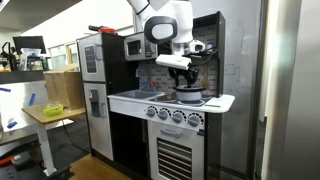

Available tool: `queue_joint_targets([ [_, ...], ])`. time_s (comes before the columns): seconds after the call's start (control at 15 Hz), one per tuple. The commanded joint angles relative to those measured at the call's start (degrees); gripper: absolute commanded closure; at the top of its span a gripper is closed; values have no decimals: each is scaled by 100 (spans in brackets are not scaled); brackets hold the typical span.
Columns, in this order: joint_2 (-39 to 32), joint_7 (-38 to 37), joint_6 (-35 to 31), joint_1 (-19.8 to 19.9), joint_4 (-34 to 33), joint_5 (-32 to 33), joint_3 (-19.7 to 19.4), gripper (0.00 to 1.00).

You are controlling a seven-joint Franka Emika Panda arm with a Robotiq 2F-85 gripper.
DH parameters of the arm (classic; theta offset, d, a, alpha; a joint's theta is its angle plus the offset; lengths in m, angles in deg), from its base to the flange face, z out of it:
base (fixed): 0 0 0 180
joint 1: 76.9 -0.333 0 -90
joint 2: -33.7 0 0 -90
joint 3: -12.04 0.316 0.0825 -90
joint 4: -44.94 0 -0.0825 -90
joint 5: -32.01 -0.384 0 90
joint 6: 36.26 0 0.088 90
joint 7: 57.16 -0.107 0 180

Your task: Remove the white object from the pot and put it on the stove

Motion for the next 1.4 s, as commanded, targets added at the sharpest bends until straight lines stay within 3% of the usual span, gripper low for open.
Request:
queue_joint_targets([
  [0.0, 148, 188, -239, 171, 294, -200, 158, 35],
  [0.4, 182, 320, -257, 232, 303, -416, 184, 42],
  [1.33, 285, 527, -212, 304, 162, -399, 129, 38],
])
